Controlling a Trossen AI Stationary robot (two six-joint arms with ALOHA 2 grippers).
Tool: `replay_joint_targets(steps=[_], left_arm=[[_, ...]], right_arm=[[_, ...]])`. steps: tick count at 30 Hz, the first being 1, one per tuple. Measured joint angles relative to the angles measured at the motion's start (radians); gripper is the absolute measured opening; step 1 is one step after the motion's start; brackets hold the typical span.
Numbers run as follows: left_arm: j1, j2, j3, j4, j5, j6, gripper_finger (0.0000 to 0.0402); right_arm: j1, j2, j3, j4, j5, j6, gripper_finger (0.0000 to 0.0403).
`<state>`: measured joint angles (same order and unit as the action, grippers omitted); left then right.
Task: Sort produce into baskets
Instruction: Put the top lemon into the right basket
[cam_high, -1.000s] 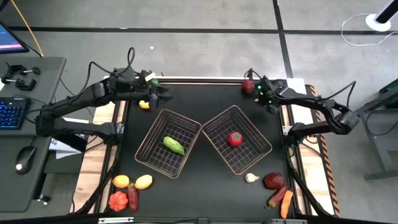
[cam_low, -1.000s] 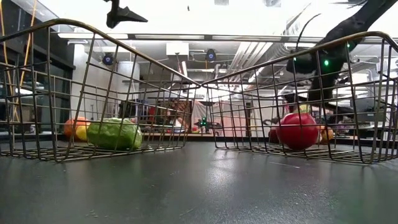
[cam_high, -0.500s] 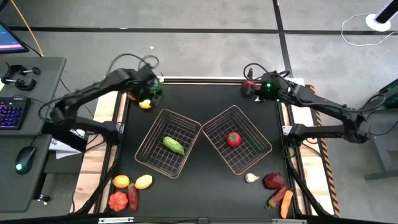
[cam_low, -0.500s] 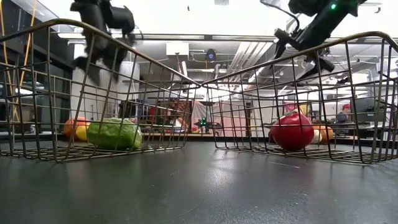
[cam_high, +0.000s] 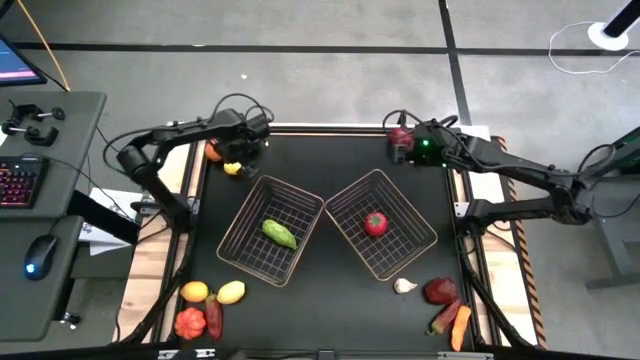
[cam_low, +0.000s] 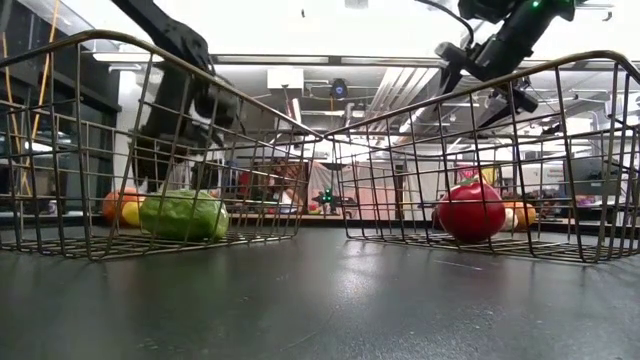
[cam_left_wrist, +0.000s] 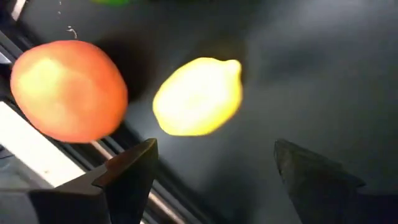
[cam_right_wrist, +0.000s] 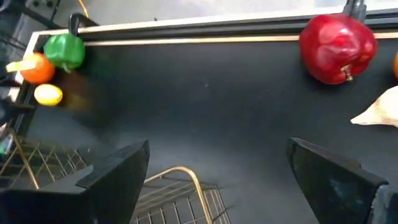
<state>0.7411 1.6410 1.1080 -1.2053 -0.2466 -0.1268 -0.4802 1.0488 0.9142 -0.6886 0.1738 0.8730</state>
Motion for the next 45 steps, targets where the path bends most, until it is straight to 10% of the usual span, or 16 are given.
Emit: replay_joint_targets(steps=[15, 24, 36, 45], left_arm=[[0.042, 0.166, 0.0, 0.054, 0.0, 0.143, 0.0308], [0.038, 0.158, 0.0, 0.047, 0.0, 0.156, 0.0165], [0.061, -0.197, 0.162, 0.103, 0.169, -0.008, 0.0164], [-0.277, -0.325, 0.171, 0.583, 0.366, -0.315, 0.0164]], right_arm=[[0.063, 0.0, 0.0, 0.003, 0.021, 0.019, 0.0372], [0.083, 0.0, 0.0, 0.003, 0.024, 0.043, 0.0372], [0.102, 0.0, 0.0, 0.044, 0.018, 0.044, 0.0372], [0.102, 0.0, 0.0, 0.123, 0.01, -0.001, 0.0372]])
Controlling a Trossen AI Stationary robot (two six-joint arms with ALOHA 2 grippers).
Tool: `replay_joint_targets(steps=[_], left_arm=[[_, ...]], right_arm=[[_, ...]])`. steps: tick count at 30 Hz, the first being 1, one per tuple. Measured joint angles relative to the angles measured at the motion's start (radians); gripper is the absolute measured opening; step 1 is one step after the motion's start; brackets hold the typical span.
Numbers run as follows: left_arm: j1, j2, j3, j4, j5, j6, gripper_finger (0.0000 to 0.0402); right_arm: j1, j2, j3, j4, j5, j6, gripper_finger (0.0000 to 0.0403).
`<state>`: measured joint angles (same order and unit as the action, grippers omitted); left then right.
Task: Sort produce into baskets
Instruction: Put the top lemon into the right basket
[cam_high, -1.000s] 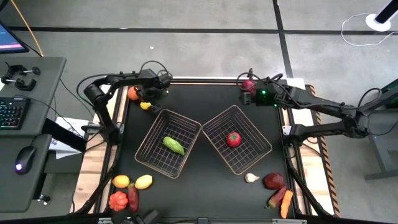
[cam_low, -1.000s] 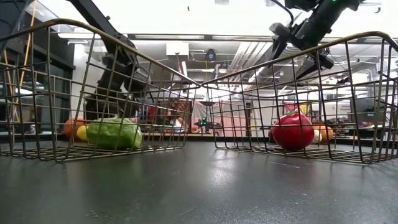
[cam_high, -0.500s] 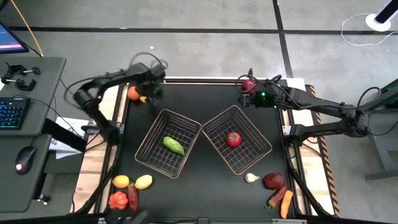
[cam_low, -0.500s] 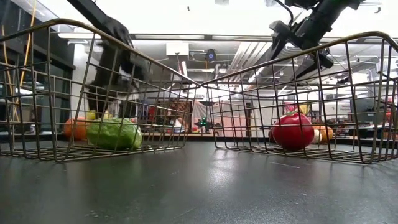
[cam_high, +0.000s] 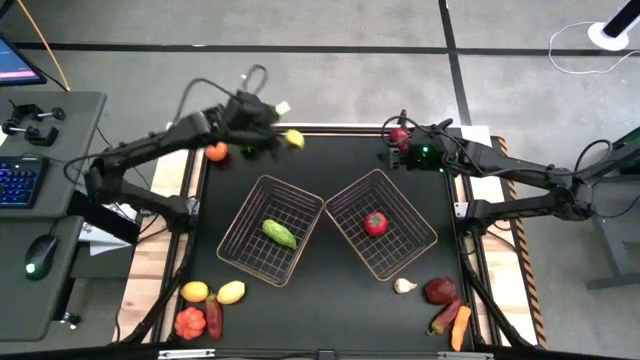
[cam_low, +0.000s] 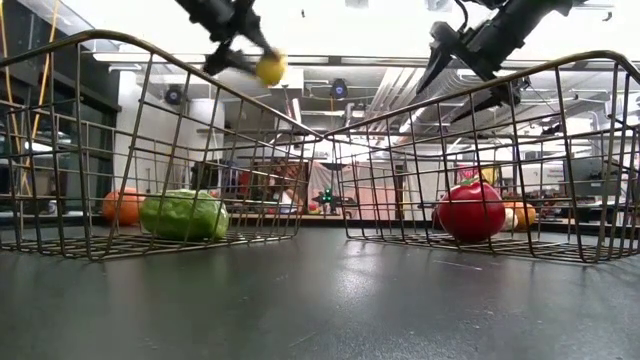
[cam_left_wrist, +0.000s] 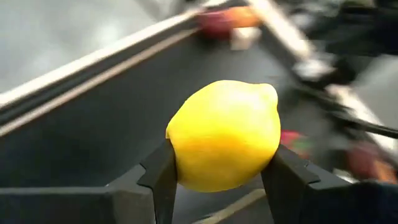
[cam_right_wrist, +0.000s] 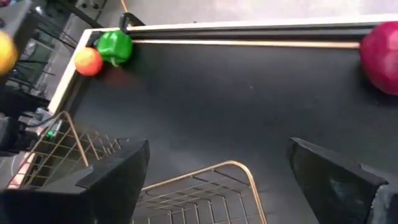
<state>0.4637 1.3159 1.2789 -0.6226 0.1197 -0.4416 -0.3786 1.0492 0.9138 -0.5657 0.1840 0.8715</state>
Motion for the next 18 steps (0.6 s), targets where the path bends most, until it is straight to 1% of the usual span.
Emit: replay_joint_targets(steps=[4, 7, 11, 16, 18], left_arm=[[-0.173, 0.072, 0.0, 0.169, 0.002, 0.017, 0.0164], [-0.257, 0.149, -0.001, 0.297, 0.015, 0.054, 0.0164], [-0.32, 0.263, -0.001, 0.451, 0.063, 0.068, 0.0166], [-0.364, 0.383, -0.001, 0.595, 0.138, 0.049, 0.0203], [-0.371, 0.412, -0.001, 0.634, 0.146, 0.039, 0.0218]], right_arm=[[-0.003, -0.001, 0.0, 0.071, -0.003, -0.023, 0.0372], [-0.003, -0.004, 0.0, 0.14, -0.038, -0.054, 0.0372], [-0.003, -0.003, 0.035, 0.145, -0.085, -0.098, 0.0372], [0.003, -0.005, 0.117, 0.096, -0.088, -0.179, 0.0372], [0.008, -0.006, 0.152, 0.072, -0.088, -0.208, 0.0372]])
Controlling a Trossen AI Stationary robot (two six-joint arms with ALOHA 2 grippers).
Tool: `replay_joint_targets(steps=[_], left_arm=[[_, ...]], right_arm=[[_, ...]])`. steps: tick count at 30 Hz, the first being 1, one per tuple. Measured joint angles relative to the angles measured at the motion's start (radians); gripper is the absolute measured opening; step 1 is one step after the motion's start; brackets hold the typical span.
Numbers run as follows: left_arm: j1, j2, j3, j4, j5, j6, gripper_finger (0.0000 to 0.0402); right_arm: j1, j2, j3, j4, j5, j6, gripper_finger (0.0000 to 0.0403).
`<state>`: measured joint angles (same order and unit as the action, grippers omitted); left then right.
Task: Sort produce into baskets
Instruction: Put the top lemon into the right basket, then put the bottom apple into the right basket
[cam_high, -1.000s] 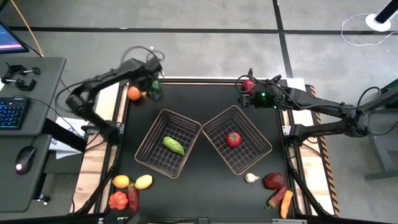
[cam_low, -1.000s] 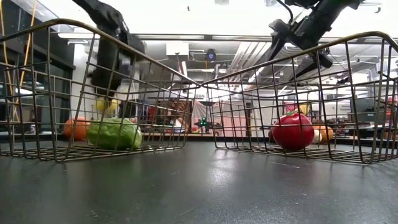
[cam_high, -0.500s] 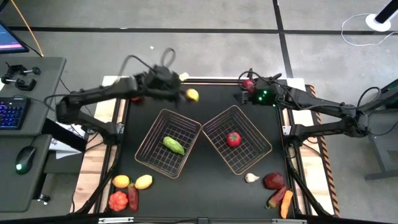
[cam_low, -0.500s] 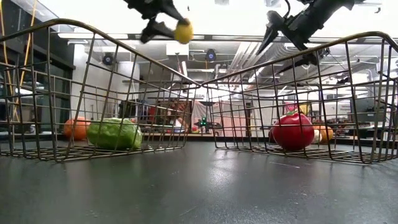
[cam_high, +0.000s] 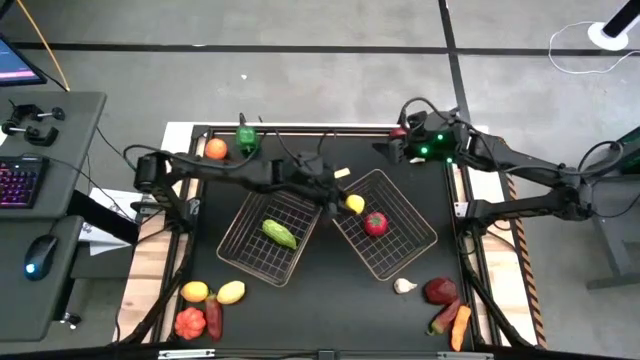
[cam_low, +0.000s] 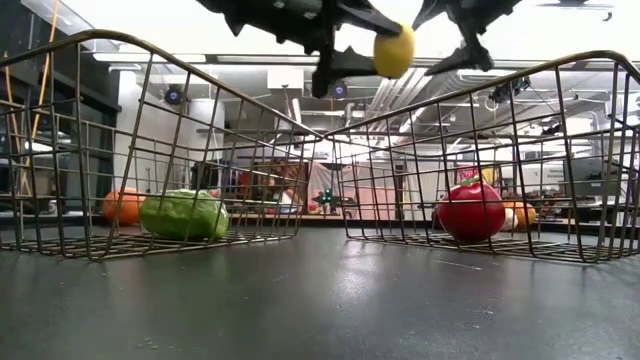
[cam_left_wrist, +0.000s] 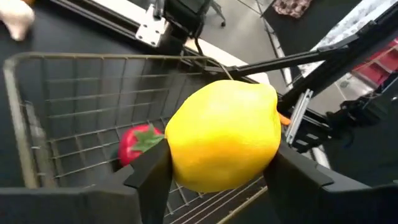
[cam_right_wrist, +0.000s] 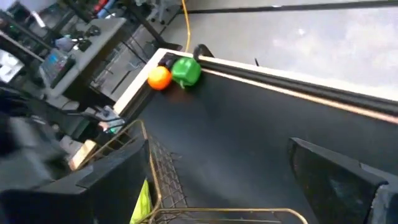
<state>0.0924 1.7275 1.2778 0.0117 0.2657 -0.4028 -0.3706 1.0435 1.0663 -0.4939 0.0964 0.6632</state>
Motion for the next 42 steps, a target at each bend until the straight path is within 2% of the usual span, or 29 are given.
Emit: replay_joint_targets(steps=[5, 11, 15, 19, 21, 23, 27, 33, 37, 42], left_arm=[[-0.004, 0.028, 0.0, 0.04, -0.003, 0.066, 0.0255], [0.012, 0.021, 0.004, 0.035, -0.003, 0.092, 0.0302], [0.024, 0.021, 0.044, -0.016, 0.05, 0.124, 0.0323], [0.08, -0.02, 0.142, -0.24, 0.032, 0.216, 0.0325], [0.125, -0.065, 0.18, -0.328, -0.015, 0.271, 0.0325], [0.174, -0.113, 0.191, -0.359, -0.047, 0.306, 0.0325], [0.274, -0.212, 0.189, -0.383, -0.067, 0.311, 0.0326], [0.386, -0.325, 0.19, -0.386, -0.072, 0.255, 0.0326], [0.395, -0.367, 0.19, -0.395, -0.066, 0.212, 0.0326], [0.34, -0.377, 0.189, -0.419, -0.065, 0.161, 0.0326]], right_arm=[[0.0, 0.0, 0.064, -0.072, -0.001, -0.031, 0.0372], [0.017, 0.0, 0.079, -0.142, -0.002, -0.036, 0.0372], [0.039, 0.0, 0.079, -0.162, -0.018, -0.035, 0.0372], [0.073, -0.008, 0.079, -0.212, -0.193, -0.013, 0.0372], [0.1, -0.02, 0.079, -0.292, -0.283, 0.006, 0.0372], [0.144, -0.039, 0.079, -0.385, -0.327, 0.037, 0.0372], [0.281, -0.078, 0.079, -0.528, -0.337, 0.135, 0.0372], [0.579, -0.086, 0.079, -0.654, -0.352, 0.354, 0.0372], [0.801, -0.018, 0.079, -0.709, -0.359, 0.418, 0.0372], [1.021, 0.127, 0.079, -0.745, -0.359, 0.376, 0.0372]])
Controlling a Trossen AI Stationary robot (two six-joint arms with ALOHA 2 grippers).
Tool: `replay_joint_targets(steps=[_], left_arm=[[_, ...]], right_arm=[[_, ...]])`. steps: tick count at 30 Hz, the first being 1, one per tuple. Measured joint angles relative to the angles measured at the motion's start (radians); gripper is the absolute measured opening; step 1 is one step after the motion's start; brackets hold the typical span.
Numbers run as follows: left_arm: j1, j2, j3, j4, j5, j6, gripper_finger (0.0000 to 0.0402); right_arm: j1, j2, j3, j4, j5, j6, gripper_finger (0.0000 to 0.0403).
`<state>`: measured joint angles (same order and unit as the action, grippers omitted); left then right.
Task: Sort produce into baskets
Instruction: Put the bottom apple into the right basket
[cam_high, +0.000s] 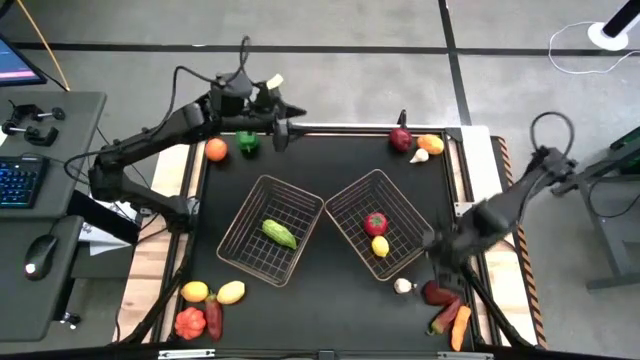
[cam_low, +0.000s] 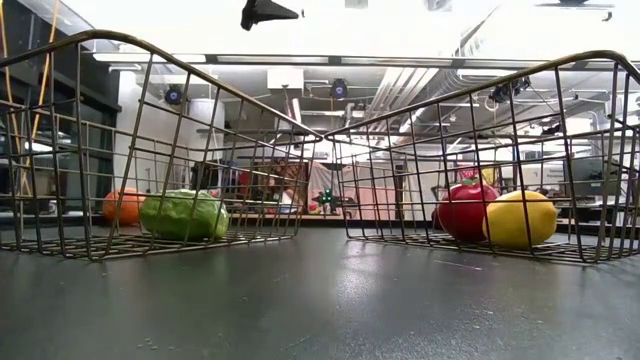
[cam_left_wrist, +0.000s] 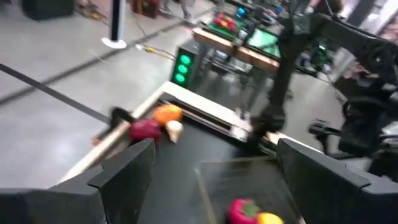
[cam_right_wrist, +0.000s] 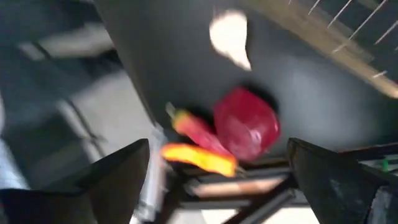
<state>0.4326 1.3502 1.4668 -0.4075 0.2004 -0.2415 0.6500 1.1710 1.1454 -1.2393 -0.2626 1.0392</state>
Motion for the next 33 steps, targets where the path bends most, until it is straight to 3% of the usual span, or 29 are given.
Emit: replay_joint_targets(steps=[7, 11, 15, 21, 33], left_arm=[[-0.118, -0.05, 0.0, 0.002, 0.004, -0.114, 0.0326], [-0.169, -0.133, 0.0, -0.009, 0.001, -0.162, 0.0326], [-0.211, -0.225, 0.0, -0.062, -0.018, -0.145, 0.0326], [-0.273, -0.321, 0.0, -0.199, -0.127, -0.127, 0.0326], [-0.387, -0.344, 0.0, -0.231, -0.262, -0.163, 0.0326]], right_arm=[[0.211, 0.209, 0.0, 0.046, 0.001, -0.045, 0.0372], [0.269, 0.301, 0.0, 0.088, 0.037, 0.004, 0.0372], [0.28, 0.371, 0.0, 0.083, 0.057, 0.034, 0.0372], [0.28, 0.455, 0.0, 0.045, 0.068, 0.025, 0.0372], [0.28, 0.541, -0.001, 0.027, 0.168, -0.036, 0.0372]])
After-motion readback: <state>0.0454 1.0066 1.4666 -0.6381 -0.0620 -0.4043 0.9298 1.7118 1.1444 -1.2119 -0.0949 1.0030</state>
